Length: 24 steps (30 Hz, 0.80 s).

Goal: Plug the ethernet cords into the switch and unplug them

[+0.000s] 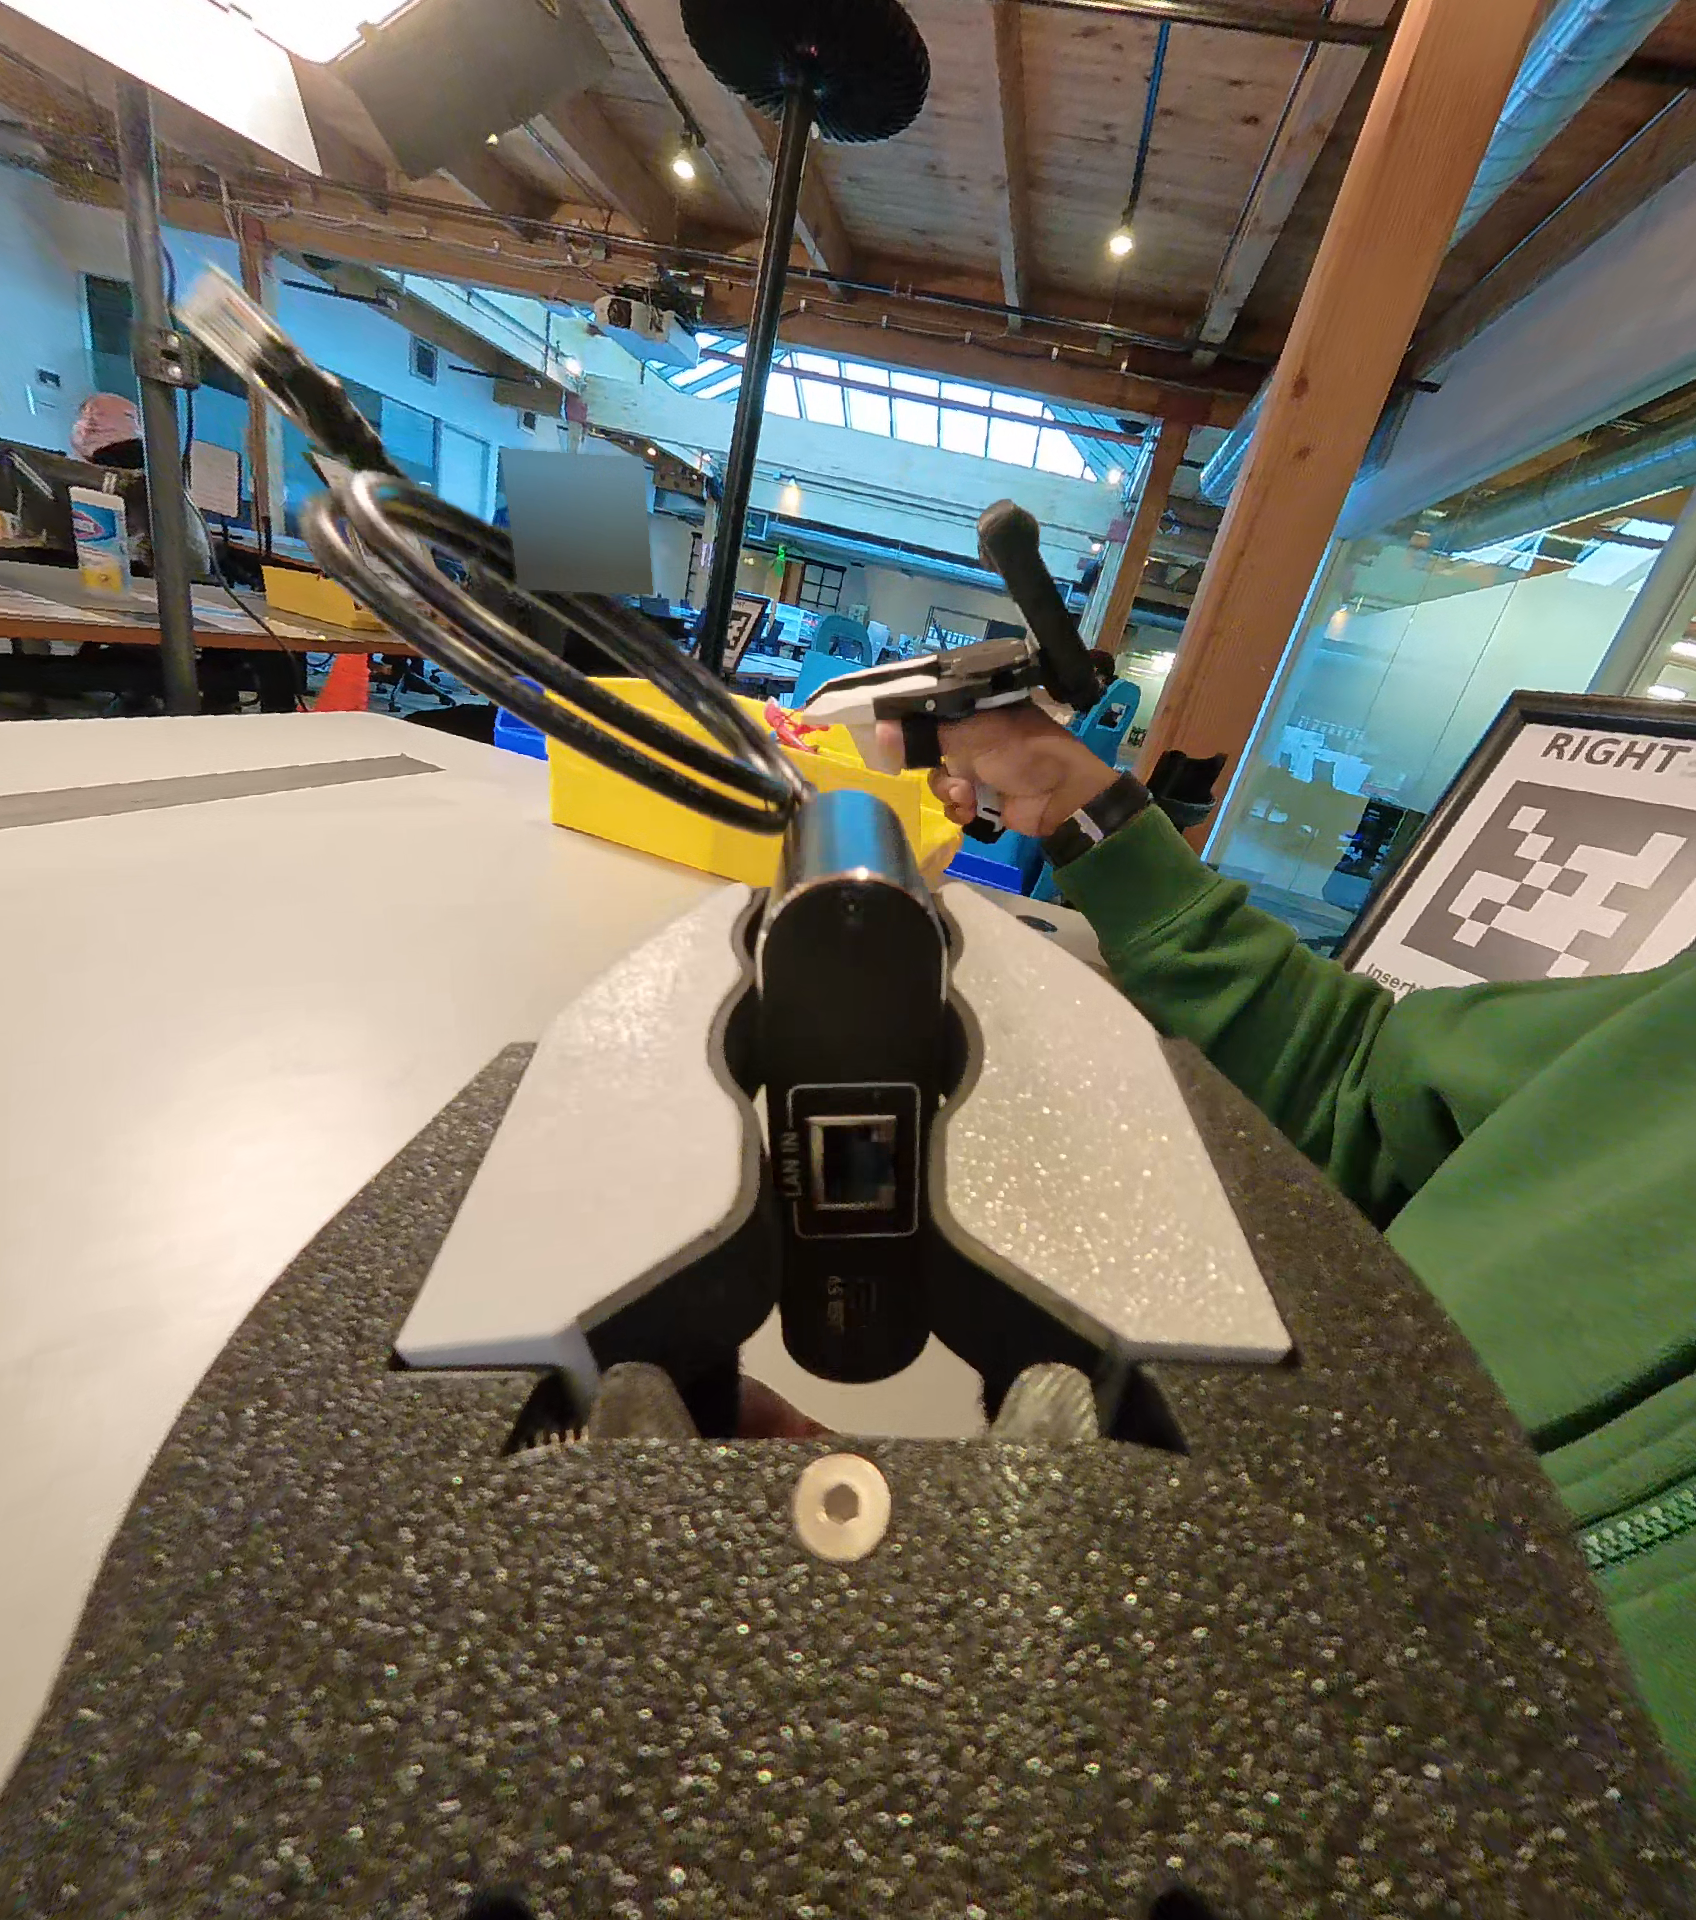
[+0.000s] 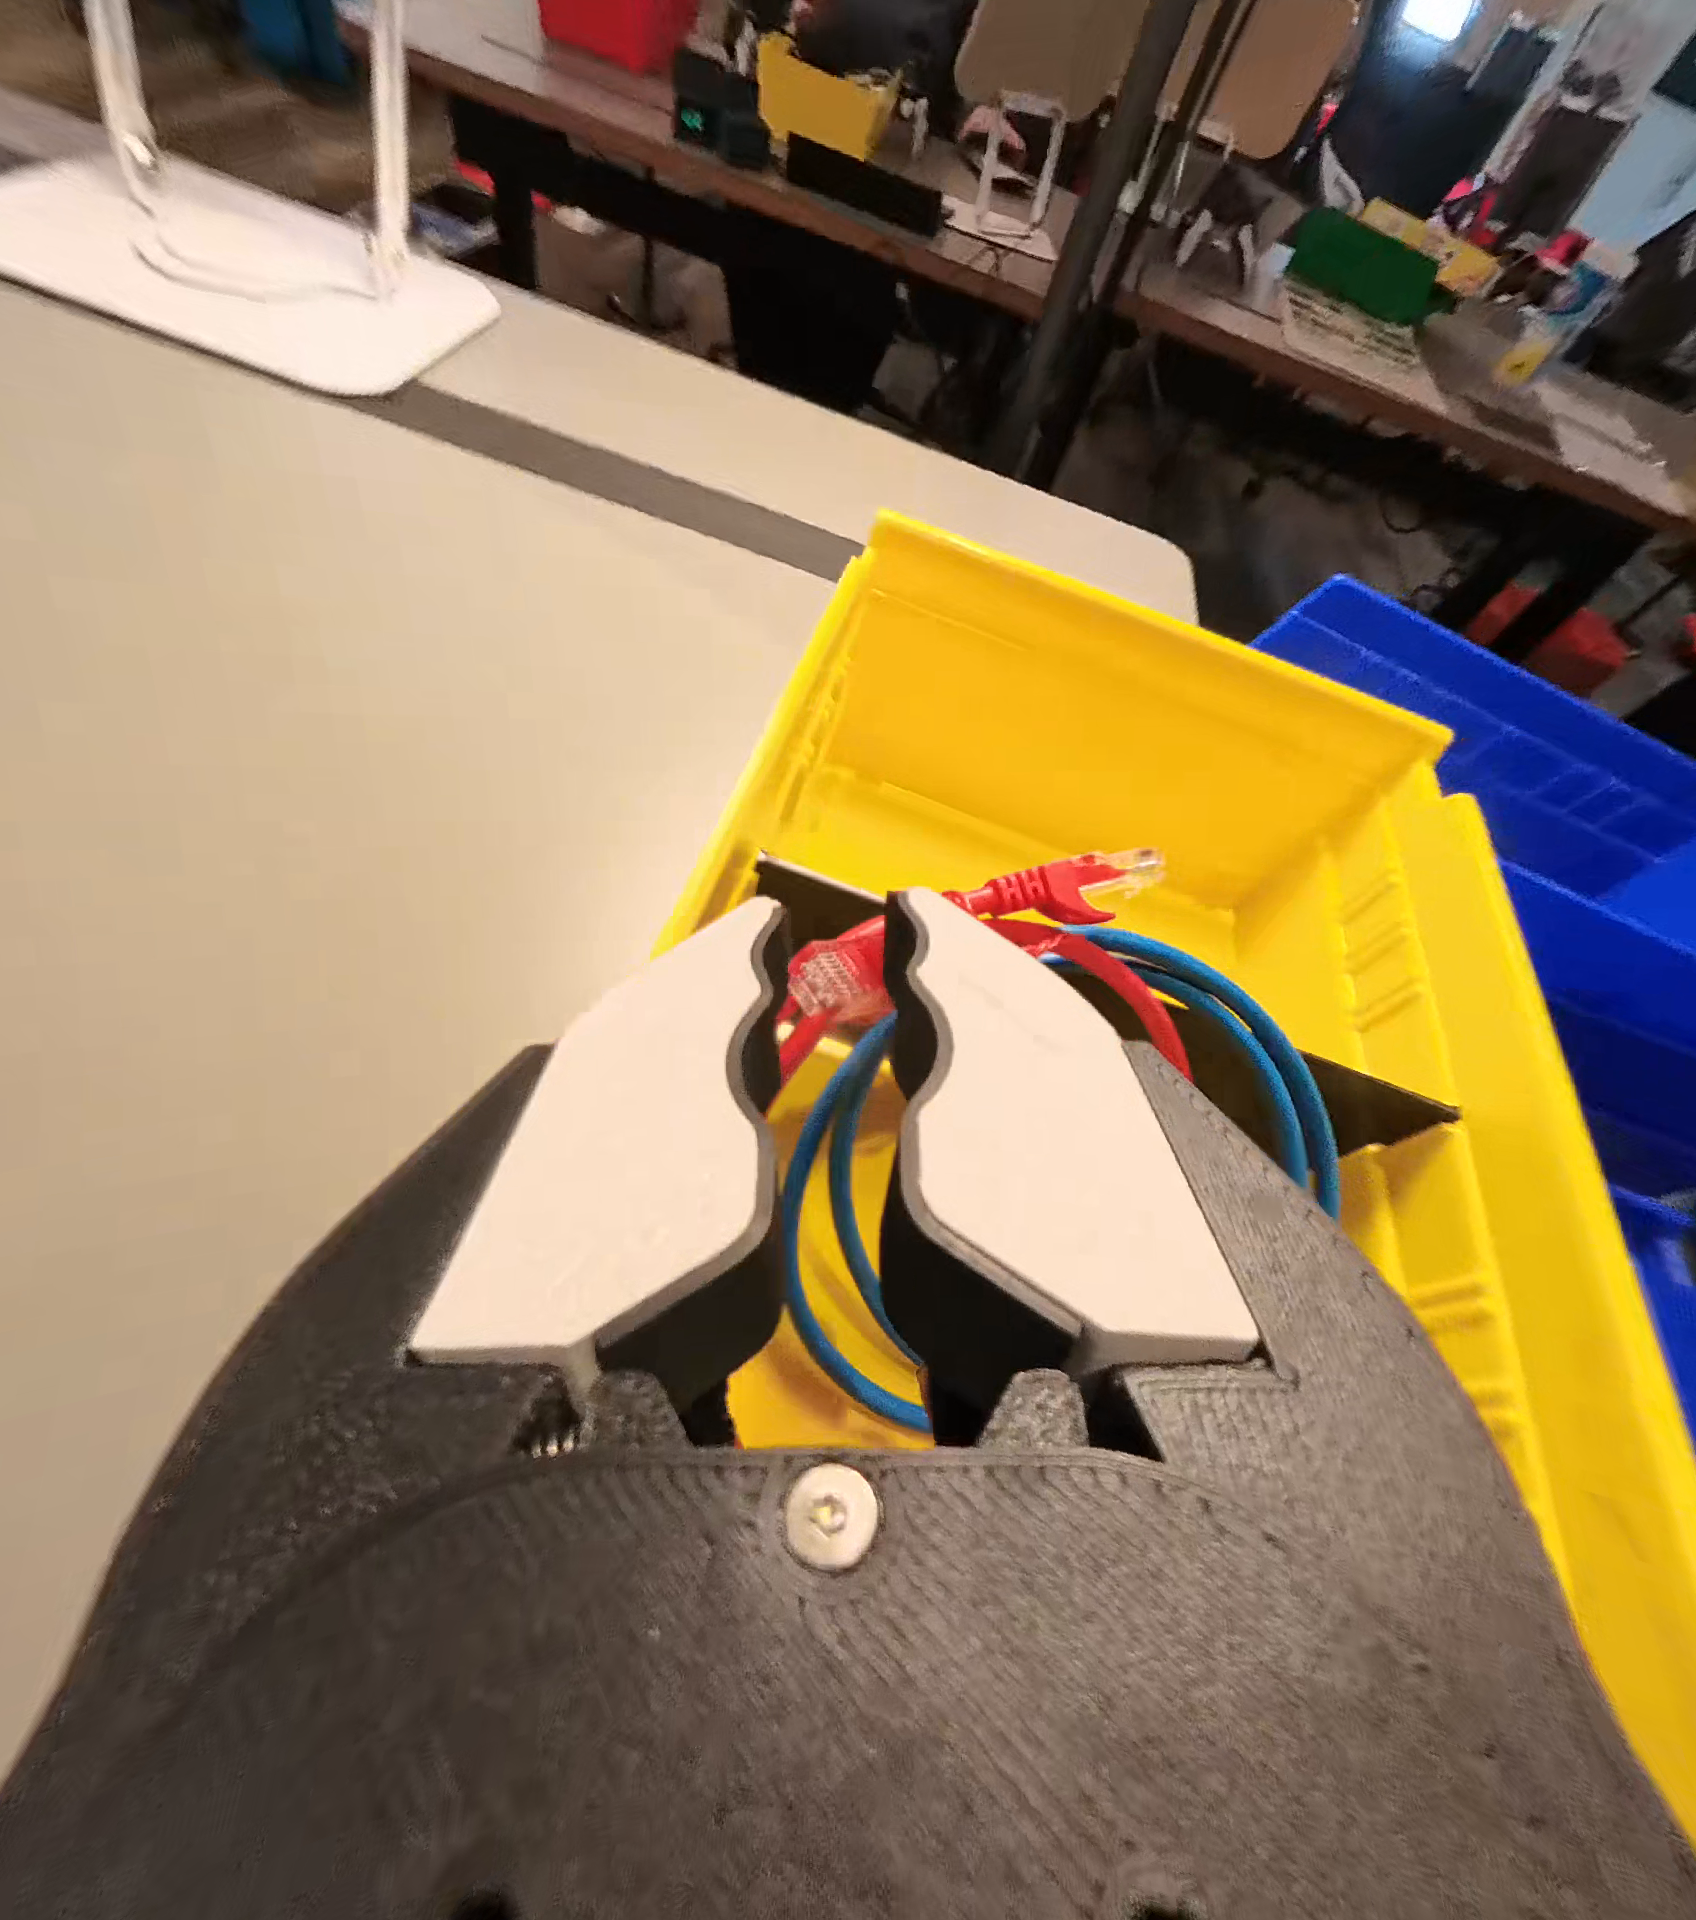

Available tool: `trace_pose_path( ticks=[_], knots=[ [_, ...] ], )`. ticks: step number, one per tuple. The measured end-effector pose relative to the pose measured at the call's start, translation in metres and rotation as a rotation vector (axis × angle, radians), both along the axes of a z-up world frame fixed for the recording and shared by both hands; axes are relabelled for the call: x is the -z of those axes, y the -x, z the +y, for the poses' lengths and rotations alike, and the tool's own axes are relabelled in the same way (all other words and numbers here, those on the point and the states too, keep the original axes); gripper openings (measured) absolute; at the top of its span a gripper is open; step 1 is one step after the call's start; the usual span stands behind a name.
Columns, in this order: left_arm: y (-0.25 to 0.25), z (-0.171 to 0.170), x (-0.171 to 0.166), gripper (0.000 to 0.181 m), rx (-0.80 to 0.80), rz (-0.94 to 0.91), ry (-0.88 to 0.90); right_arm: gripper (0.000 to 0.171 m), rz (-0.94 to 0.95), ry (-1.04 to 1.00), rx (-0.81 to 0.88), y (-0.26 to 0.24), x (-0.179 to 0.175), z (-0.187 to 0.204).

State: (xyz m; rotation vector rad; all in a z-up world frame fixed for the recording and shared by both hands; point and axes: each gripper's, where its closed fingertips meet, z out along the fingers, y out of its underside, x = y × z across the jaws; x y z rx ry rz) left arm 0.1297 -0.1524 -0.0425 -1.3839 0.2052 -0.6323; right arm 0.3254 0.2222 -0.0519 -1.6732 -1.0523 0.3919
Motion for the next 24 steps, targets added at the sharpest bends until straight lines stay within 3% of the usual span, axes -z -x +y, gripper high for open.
trace_pose_path(
  ticks=[7, 11, 19, 22, 24],
  knots=[
    [-0.003, 0.003, 0.005, 0.028, -0.006, 0.027, 0.032, 0.031, 0.017, -0.047, 0.062, -0.022, -0.033, 0.003],
    [-0.002, 0.008, 0.009, 0.028, -0.027, 0.041, 0.069, 0.030, -0.043, -0.160, 0.044, -0.017, -0.047, -0.029],
    [0.000, 0.008, 0.009, 0.028, -0.077, 0.093, 0.052, 0.035, 0.018, -0.074, -0.625, 0.080, -0.006, -0.217],
    [0.012, 0.004, -0.003, 0.028, -0.129, 0.022, -0.017, 0.032, 0.110, 0.098, -0.873, 0.115, 0.017, -0.302],
    [0.020, -0.003, -0.016, 0.028, -0.136, -0.057, -0.089, 0.031, 0.153, 0.208, -0.952, 0.137, 0.029, -0.342]
  ],
)
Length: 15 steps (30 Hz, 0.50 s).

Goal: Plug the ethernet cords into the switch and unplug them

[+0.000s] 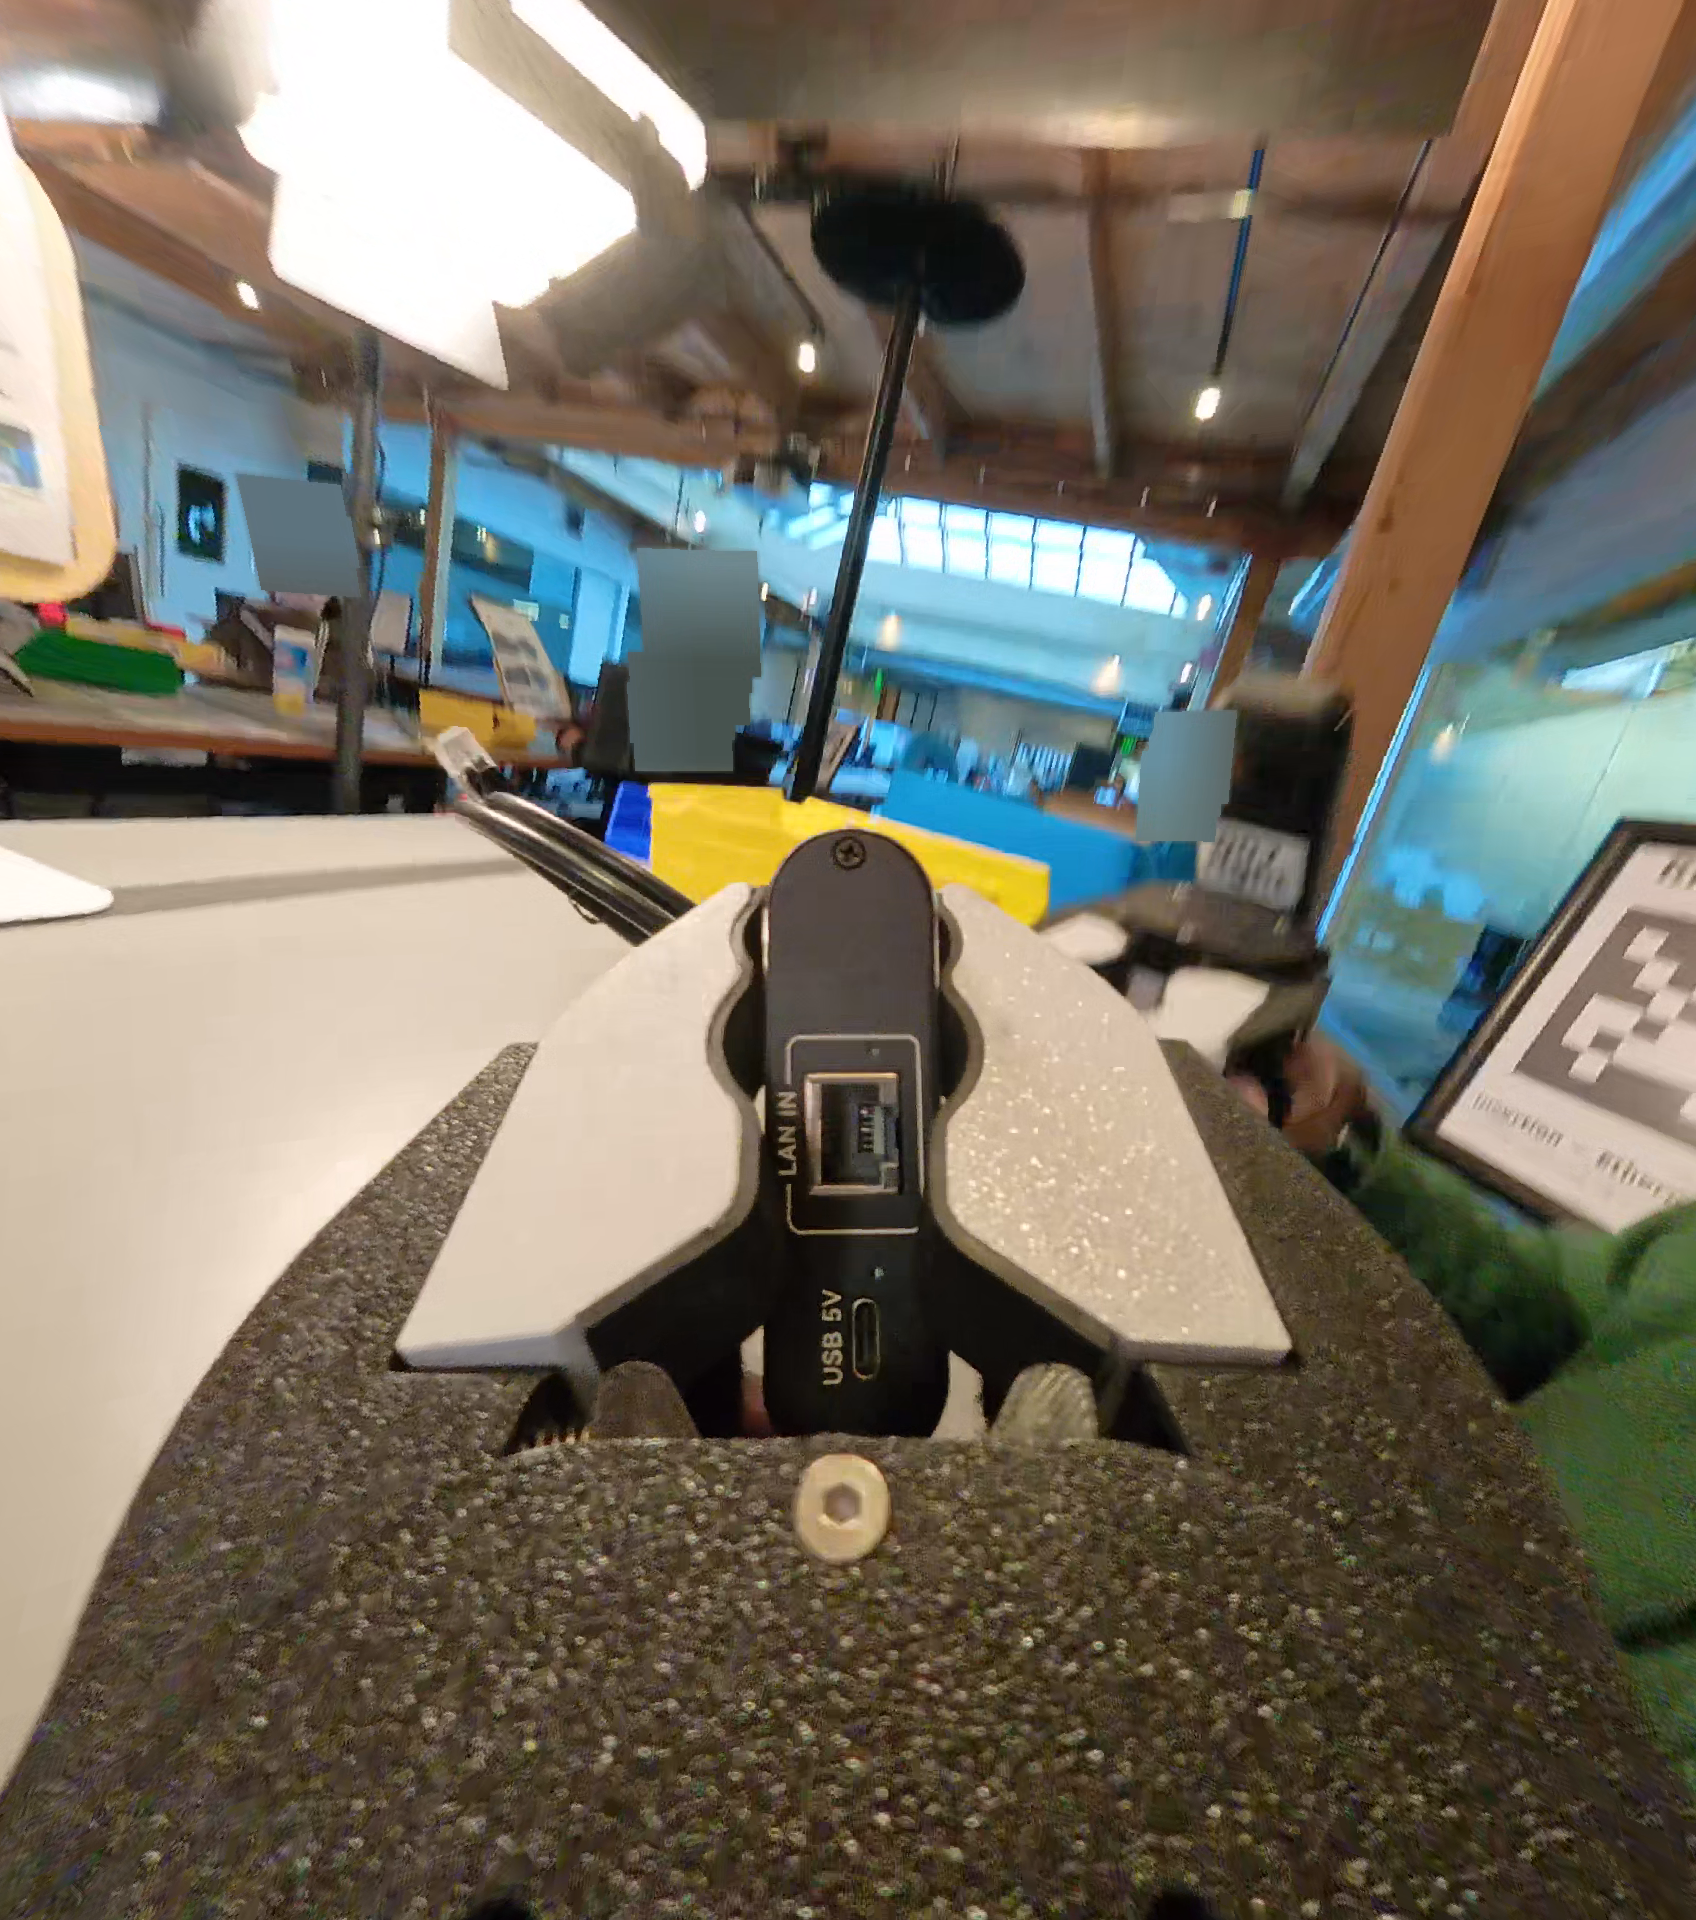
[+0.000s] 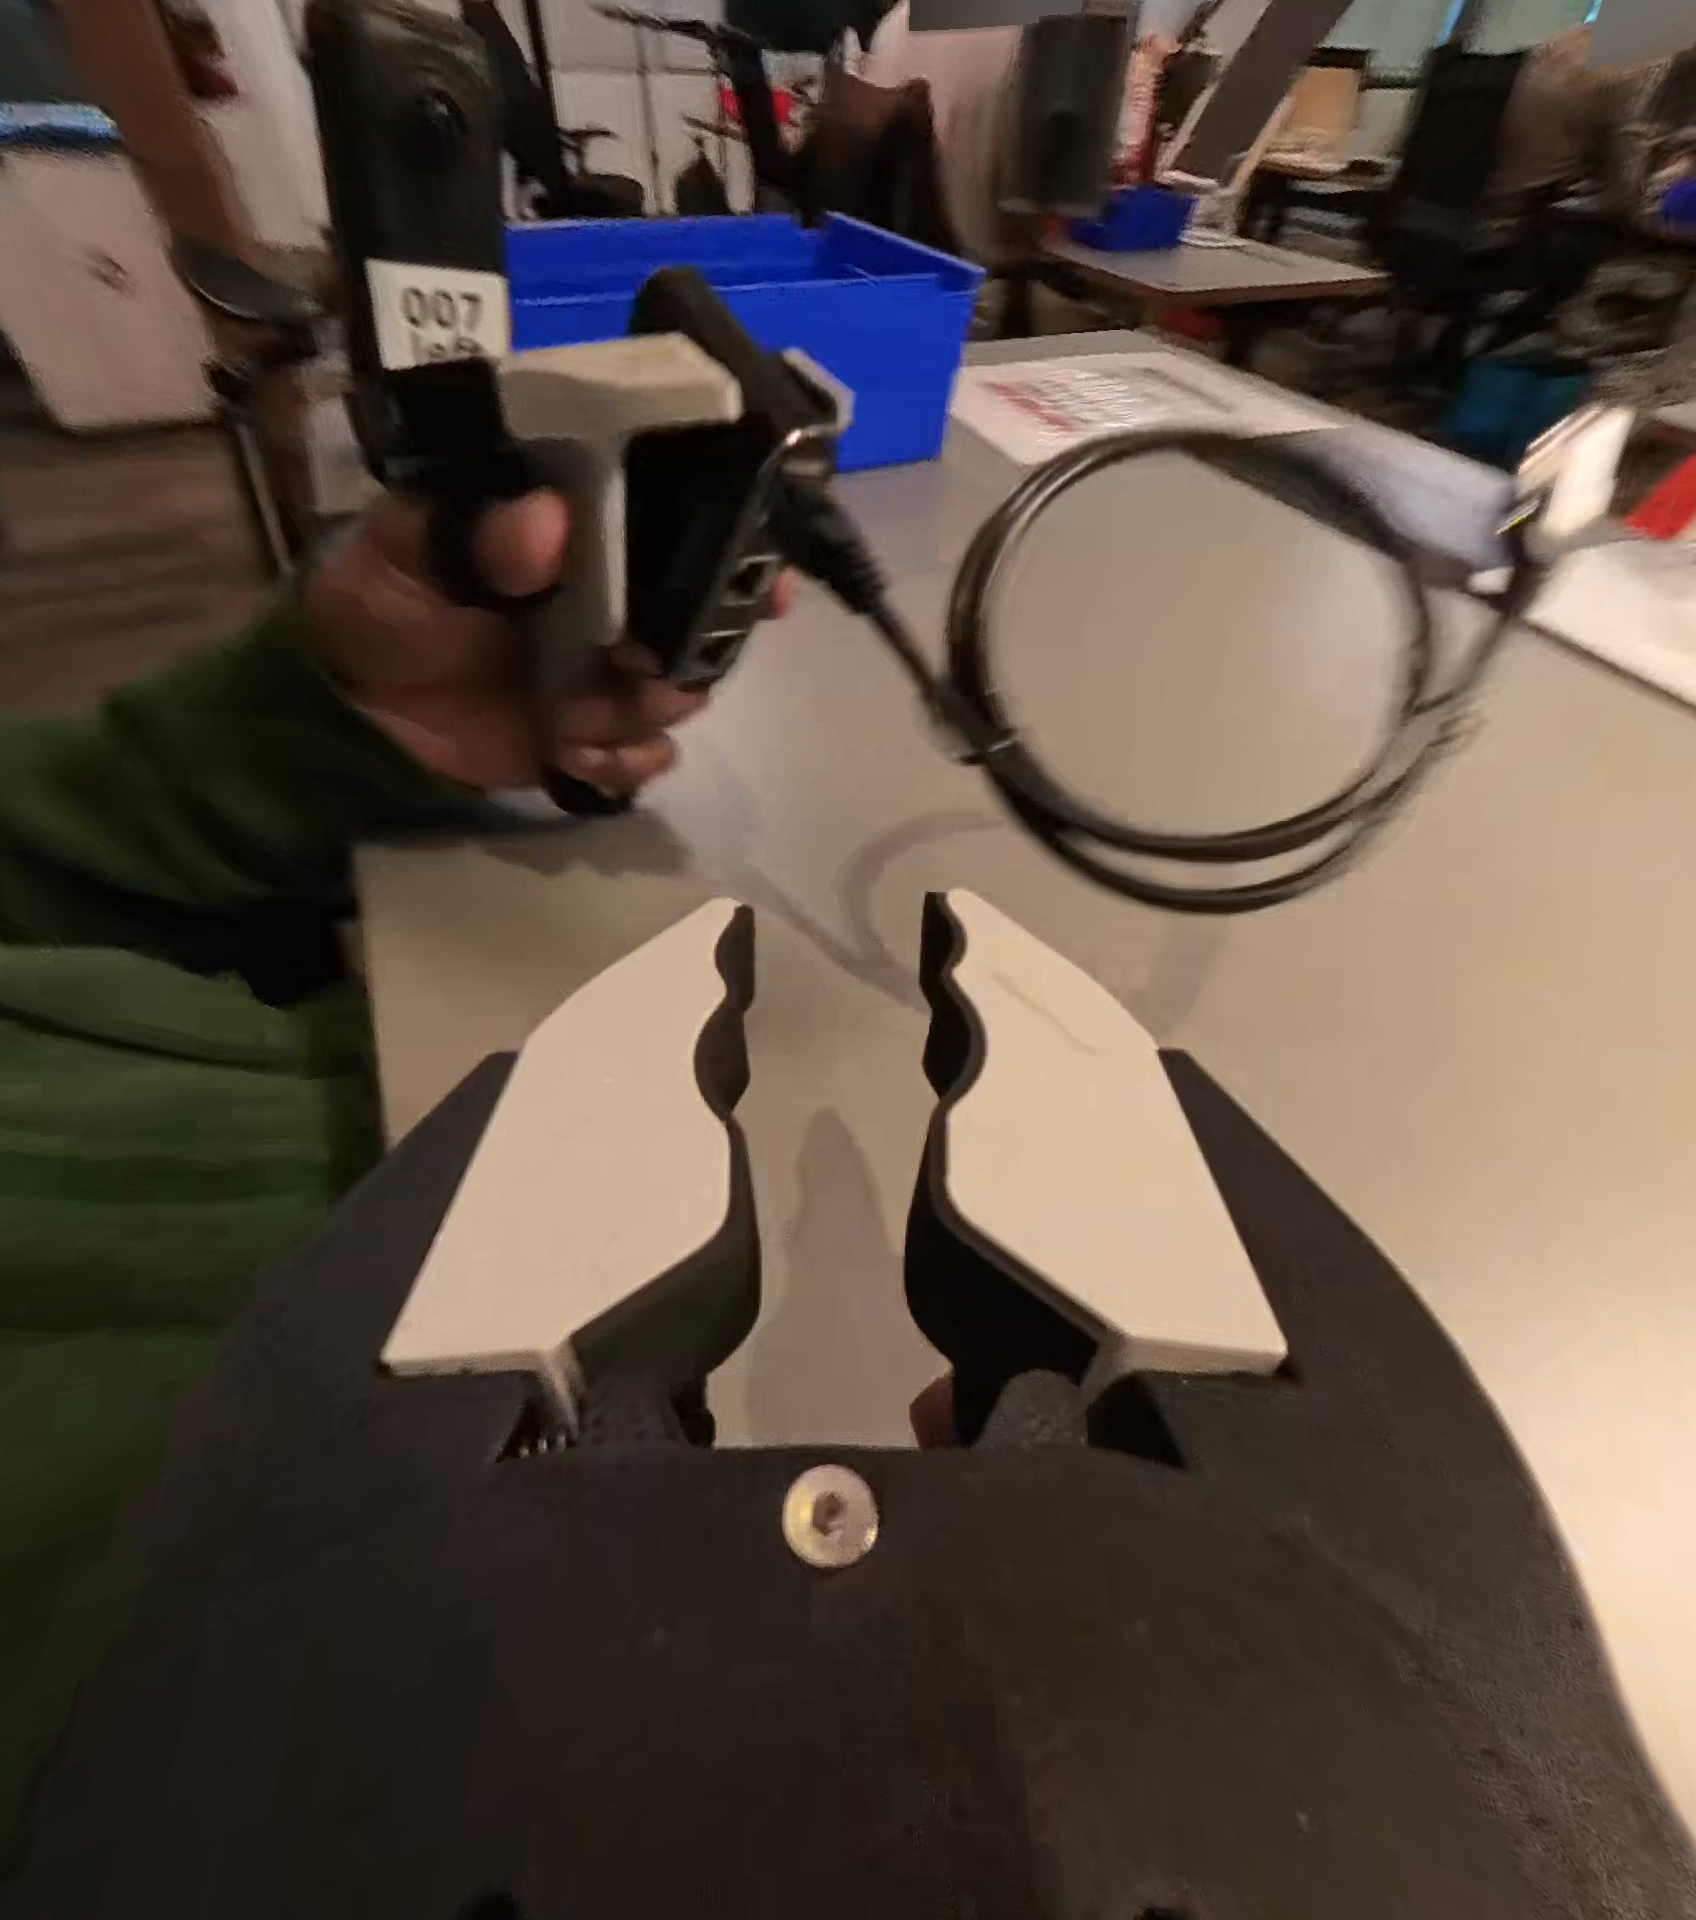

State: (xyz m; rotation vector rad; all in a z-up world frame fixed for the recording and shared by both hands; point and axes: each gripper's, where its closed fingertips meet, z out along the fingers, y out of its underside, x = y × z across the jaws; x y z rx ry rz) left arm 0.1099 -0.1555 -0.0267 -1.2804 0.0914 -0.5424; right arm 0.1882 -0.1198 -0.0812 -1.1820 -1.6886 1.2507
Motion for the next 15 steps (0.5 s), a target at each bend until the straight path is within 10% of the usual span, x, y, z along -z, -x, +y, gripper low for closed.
trace_pose_path(
  ticks=[8, 15],
  knots=[
    [-0.003, -0.018, -0.027, 0.028, 0.156, -0.247, -0.204, 0.049, 0.144, 0.405, -0.155, 0.060, -0.023, -0.061],
    [-0.031, -0.010, -0.014, 0.028, 0.250, -0.147, -0.105, 0.024, 0.321, 0.472, -0.113, 0.055, -0.057, -0.040]
  ],
)
